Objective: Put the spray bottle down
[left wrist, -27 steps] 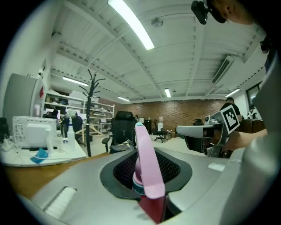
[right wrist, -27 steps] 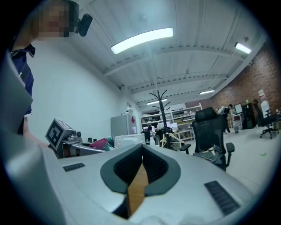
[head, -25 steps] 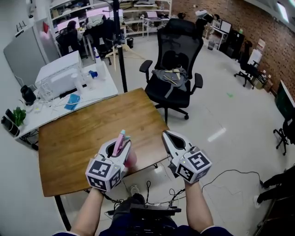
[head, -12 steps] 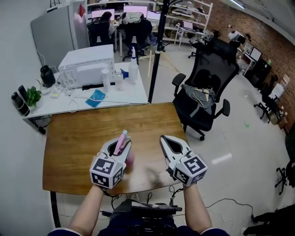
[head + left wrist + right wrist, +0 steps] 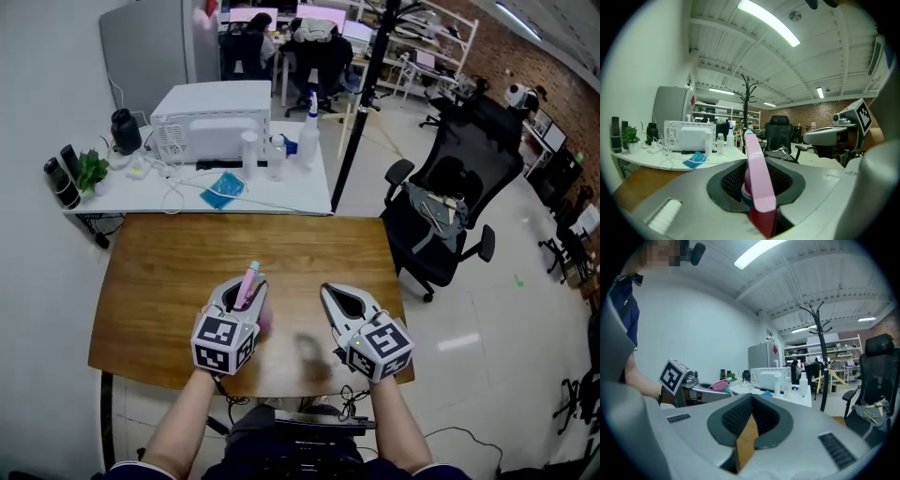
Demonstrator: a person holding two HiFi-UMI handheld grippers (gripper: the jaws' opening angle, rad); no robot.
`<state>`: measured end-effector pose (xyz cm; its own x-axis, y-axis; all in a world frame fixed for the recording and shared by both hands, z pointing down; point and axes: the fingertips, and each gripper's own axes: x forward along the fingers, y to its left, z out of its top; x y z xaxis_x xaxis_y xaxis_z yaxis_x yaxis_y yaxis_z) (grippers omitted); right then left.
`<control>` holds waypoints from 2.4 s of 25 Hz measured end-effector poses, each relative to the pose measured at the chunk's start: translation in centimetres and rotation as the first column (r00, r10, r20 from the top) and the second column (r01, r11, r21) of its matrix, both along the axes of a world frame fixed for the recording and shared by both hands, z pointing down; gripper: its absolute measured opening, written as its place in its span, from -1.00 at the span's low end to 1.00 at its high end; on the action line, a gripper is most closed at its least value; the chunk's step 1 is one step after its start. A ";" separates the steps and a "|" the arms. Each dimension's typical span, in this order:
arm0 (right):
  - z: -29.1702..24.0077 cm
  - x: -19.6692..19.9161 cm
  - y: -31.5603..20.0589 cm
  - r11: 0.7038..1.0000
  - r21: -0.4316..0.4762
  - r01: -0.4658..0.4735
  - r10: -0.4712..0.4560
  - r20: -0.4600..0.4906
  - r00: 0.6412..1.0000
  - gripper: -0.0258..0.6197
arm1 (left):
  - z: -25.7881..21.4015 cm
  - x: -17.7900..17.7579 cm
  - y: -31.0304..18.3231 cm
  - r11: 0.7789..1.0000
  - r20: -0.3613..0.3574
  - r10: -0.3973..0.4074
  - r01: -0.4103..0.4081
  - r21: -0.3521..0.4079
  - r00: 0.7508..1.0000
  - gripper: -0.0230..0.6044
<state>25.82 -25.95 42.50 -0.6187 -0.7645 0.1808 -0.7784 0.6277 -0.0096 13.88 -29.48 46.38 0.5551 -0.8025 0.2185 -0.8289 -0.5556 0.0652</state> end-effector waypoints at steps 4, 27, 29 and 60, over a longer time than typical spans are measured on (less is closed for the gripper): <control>1.1 -0.7 -0.3 0.999 -0.021 0.028 -0.028 -0.004 1.000 -0.91 | 1.3 0.4 -1.0 0.999 0.036 -0.022 0.021 0.036 0.999 -0.58; 3.1 -0.1 -0.7 0.997 -0.073 0.010 -0.011 -0.011 1.000 -0.91 | 7.7 0.7 -4.0 0.994 0.059 -0.088 0.083 0.077 0.994 -0.58; 3.1 0.0 -0.7 0.997 -0.074 0.008 -0.009 -0.008 1.000 -0.91 | 7.9 0.7 -4.0 0.994 0.069 -0.089 0.083 0.077 0.994 -0.58; 0.8 -0.7 0.9 1.000 -0.005 -0.003 0.004 0.160 0.987 -0.92 | 2.1 -9.7 6.0 0.966 -0.077 -0.260 0.259 -0.025 0.963 -0.91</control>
<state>25.14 -25.05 43.33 -0.6371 -0.7663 0.0833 -0.7689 0.6243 -0.1378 4.22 -23.44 48.45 0.3442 -0.9184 0.1951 -0.9364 -0.3206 0.1427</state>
